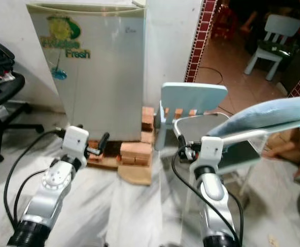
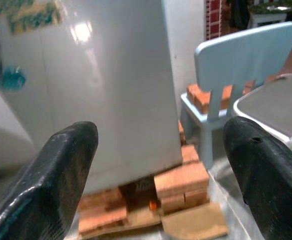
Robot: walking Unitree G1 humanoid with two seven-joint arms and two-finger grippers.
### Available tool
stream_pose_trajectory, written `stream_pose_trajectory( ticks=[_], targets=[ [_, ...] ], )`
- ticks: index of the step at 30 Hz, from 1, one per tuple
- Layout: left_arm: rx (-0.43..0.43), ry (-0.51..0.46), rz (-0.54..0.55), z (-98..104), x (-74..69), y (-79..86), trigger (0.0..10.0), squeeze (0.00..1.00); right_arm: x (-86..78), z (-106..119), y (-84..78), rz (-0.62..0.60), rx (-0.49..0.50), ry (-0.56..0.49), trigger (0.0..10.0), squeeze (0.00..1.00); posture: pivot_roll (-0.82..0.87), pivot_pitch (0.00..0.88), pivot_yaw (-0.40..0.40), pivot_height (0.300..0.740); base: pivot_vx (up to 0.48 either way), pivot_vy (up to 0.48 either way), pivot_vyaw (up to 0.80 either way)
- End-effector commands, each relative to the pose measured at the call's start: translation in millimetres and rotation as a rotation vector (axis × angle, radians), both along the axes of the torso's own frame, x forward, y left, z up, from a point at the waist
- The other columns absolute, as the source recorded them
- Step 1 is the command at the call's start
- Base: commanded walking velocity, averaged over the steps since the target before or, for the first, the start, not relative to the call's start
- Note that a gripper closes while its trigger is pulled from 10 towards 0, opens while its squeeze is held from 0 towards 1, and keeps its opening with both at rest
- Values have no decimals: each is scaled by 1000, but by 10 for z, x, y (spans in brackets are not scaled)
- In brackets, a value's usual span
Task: Restocking fridge
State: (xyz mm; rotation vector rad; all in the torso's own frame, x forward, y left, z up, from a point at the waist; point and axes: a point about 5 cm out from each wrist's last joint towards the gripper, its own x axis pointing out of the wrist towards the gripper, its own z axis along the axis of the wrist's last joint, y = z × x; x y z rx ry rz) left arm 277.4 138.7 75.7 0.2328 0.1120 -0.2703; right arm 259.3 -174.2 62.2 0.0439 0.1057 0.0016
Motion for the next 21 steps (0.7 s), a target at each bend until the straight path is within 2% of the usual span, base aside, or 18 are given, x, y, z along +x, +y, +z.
stream_pose_trajectory(
  ticks=[1, 3, 4, 5, 7, 9, 13, 14, 15, 16, 20, 21],
  targets=[
    [11, 2, -16, 9, -24, 19, 10000, 0, 65, 111, 12, -24, -22, -44, 10000, 0, 19, 8, -17, 740, 0, 480, 0],
    [6, 5, -24, -2, -34, 15, 10000, 0, 65, 98, -16, -52, -17, -38, 10000, 0, 19, 8, -17, 740, 0, 480, 0],
    [-4, 8, -28, -28, -40, 16, 10000, 0, 65, 68, -115, -154, -52, -14, 10000, 0, 13, 11, -11, 740, 0, 480, 0],
    [-11, 7, -27, -30, -40, 19, 10000, 0, 63, 62, -138, -186, -72, -3, 10000, 0, 4, 12, -8, 740, 0, 480, 0],
    [-23, 3, -43, -26, -39, 2, 10000, 0, 54, 73, -141, -203, -121, 2, 10000, 0, -6, 18, -8, 740, 0, 480, 0],
    [-51, 10, -73, -28, -51, -24, 10000, 0, 35, 129, -130, -180, -174, -41, 10000, 0, -7, 21, -13, 740, 0, 480, 0],
    [-62, -1, -60, -4, -53, -13, 10000, 0, 9, 184, -143, -174, -136, -84, 10000, 0, -5, 34, -21, 740, 0, 480, 0],
    [-83, -2, -35, 11, -55, 11, 10000, 0, -6, 192, -104, -102, -35, -76, 10000, 0, -6, 42, -23, 740, 0, 480, 0],
    [-88, -4, -28, 14, -55, 19, 10000, 0, -12, 201, -89, -86, 1, -81, 10000, 0, -6, 42, -23, 740, 0, 480, 0],
    [-106, -3, -15, 17, -61, 24, 10000, 0, -16, 218, -93, -96, -15, -86, 10000, 0, -7, 50, -24, 740, 0, 480, 0],
    [-121, 12, -34, 16, -97, 9, 10000, 0, -9, 253, -6, -37, 47, -89, 10000, 0, -12, 65, -28, 740, 0, 480, 0],
    [-129, 21, -36, 10, -107, 5, 10000, 0, -10, 250, 11, -30, 34, -80, 10000, 0, -13, 67, -27, 740, 0, 480, 0]
  ],
)
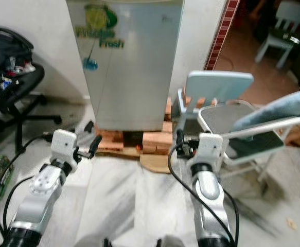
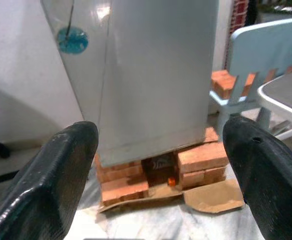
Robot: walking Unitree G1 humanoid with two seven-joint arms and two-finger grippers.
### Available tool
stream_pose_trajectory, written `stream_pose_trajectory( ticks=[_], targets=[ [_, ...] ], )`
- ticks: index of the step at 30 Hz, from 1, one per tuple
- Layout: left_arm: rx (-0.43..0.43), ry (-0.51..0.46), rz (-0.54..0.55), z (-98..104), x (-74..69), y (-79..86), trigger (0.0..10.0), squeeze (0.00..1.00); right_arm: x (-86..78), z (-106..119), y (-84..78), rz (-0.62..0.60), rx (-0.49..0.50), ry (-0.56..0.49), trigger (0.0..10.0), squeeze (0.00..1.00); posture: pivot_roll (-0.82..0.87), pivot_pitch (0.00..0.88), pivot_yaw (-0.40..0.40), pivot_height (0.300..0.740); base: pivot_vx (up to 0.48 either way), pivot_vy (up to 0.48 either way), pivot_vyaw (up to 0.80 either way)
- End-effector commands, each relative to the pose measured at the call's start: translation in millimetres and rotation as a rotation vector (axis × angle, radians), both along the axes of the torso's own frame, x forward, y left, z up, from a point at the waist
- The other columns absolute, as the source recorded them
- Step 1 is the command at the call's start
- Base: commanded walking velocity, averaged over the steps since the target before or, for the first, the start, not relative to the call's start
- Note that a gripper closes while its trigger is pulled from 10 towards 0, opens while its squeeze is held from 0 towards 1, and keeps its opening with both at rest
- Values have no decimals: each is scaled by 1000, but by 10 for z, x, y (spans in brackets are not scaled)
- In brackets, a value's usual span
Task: Restocking fridge
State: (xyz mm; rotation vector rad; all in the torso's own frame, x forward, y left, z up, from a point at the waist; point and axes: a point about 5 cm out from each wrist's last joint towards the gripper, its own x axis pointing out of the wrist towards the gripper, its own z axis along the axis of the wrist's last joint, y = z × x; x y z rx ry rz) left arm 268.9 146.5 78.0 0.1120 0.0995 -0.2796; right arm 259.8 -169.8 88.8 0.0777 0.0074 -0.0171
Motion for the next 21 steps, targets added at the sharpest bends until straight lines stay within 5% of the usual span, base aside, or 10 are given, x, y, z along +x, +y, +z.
stream_pose_trajectory(
  ticks=[1, 13, 21],
  targets=[
    [-10, 18, -48, -17, -42, -82, 10000, 0, -19, -28, 1, 8, 13, 32, 10000, 0, -11, 70, -26, 740, 0, 480, -444],
    [0, 1, 0, 24, -14, 5, 10000, 0, 39, 28, 43, 50, 30, 20, 10000, 0, 0, 75, -29, 740, 0, 480, -741],
    [24, -19, 1, 54, 4, -7, 10000, 0, 42, 15, 30, 41, 27, 26, 10000, 0, -5, 73, -22, 740, 0, 35, -800]
  ],
)
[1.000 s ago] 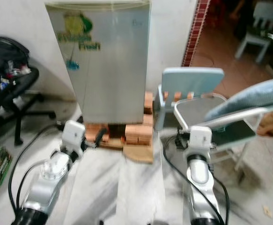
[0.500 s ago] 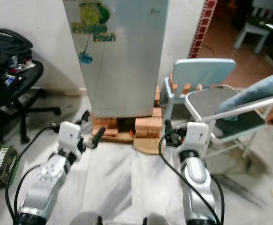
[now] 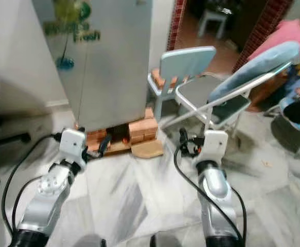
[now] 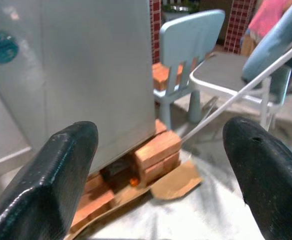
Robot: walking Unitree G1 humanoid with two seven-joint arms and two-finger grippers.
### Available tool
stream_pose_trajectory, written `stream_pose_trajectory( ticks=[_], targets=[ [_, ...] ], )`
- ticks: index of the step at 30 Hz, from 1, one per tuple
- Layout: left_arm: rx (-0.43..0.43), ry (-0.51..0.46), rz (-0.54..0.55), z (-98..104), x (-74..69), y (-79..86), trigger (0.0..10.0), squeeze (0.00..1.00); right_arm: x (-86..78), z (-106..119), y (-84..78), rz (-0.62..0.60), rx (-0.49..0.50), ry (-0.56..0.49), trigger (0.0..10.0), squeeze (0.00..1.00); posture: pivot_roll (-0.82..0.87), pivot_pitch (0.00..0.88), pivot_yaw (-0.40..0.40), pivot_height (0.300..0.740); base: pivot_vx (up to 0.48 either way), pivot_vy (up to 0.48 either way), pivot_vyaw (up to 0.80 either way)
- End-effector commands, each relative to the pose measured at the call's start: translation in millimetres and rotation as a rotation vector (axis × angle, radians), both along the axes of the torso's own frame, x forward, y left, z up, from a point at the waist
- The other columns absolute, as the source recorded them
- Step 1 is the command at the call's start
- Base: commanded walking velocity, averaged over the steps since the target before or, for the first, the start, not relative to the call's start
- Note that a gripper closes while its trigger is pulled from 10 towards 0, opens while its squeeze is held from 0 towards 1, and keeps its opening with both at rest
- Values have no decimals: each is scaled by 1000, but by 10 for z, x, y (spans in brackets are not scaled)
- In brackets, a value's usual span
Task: Restocking fridge
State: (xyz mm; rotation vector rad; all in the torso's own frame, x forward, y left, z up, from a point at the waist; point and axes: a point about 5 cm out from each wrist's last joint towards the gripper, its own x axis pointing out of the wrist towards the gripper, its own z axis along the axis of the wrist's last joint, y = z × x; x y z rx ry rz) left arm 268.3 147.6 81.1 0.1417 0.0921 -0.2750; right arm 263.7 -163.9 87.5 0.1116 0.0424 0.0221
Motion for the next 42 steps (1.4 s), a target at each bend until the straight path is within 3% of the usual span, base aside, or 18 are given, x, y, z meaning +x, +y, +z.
stream_pose_trajectory(
  ticks=[1, 10, 24, 42],
  targets=[
    [-3, -7, -2, 22, 12, -18, 10000, 0, 2, 29, -27, 2, -7, -8, 10000, 0, -5, 72, -22, 740, 0, 0, -800],
    [10, -30, -4, 57, 44, -24, 10000, 0, 43, 44, -36, -4, -3, -12, 10000, 0, 1, 70, -20, 740, 0, 371, -800],
    [7, -60, 41, 94, 105, -16, 10000, 0, 77, 46, -16, 2, 2, -12, 10000, 0, -1, 48, -24, 740, 0, 0, -800],
    [-3, -38, 26, 72, 105, -29, 10000, 0, 96, 39, 9, 4, 8, -15, 10000, 0, 8, 52, -22, 740, 0, 389, -800]
  ],
)
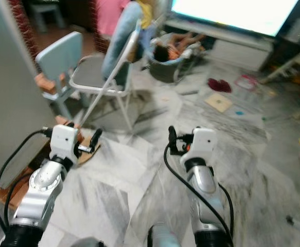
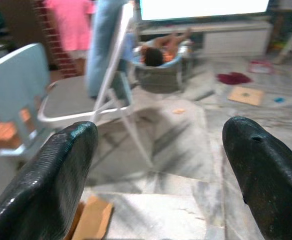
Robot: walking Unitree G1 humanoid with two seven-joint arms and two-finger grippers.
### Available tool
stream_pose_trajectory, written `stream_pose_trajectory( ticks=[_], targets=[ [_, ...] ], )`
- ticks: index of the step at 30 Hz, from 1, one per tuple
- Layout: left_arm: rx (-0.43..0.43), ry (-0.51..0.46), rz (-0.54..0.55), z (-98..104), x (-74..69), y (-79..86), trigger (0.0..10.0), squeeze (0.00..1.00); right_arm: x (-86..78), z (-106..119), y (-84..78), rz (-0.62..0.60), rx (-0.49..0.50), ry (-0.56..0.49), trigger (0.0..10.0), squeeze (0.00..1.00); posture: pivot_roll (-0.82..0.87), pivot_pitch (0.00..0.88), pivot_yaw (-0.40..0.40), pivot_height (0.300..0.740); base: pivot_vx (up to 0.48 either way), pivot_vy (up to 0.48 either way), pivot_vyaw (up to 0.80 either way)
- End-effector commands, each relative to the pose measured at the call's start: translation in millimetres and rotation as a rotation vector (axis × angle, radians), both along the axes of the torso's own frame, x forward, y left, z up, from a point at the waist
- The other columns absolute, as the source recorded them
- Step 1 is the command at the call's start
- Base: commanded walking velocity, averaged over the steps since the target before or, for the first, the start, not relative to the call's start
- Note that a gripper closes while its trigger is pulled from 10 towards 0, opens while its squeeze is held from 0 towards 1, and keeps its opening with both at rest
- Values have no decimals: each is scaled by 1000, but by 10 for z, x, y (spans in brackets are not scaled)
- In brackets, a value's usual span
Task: Restocking fridge
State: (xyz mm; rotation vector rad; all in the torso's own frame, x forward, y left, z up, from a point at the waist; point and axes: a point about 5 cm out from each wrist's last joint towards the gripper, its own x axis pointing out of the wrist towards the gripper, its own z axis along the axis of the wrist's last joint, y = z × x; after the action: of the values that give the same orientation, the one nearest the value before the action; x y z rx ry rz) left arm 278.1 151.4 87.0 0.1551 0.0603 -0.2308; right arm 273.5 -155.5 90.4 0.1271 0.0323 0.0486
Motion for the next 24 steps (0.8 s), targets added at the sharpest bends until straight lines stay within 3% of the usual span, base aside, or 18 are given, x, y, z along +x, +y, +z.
stream_pose_trajectory(
  ticks=[1, 7, 10, 21, 24],
  targets=[
    [-17, 2, -11, 8, 5, -57, 10000, 0, 2, 8, -84, -23, -10, -3, 10000, 0, 9, 52, -24, 740, 0, 480, -800],
    [-20, 1, -8, 5, 0, -51, 10000, 0, 5, 7, -99, -27, -6, -6, 10000, 0, 10, 51, -26, 740, 0, 480, -690],
    [-50, 9, -26, 6, -4, -69, 10000, 0, 12, 14, -101, -32, -13, -10, 10000, 0, 12, 50, -27, 740, 0, 480, 0],
    [-26, -32, 56, 36, 24, 27, 10000, 0, 43, 11, -91, -35, -83, -10, 10000, 0, 23, 50, -28, 740, 0, 480, 0],
    [-23, -38, 39, 50, 19, 13, 10000, 0, 35, 42, -5, 27, -85, -39, 10000, 0, 25, 52, -29, 740, 0, 480, 133]
  ],
)
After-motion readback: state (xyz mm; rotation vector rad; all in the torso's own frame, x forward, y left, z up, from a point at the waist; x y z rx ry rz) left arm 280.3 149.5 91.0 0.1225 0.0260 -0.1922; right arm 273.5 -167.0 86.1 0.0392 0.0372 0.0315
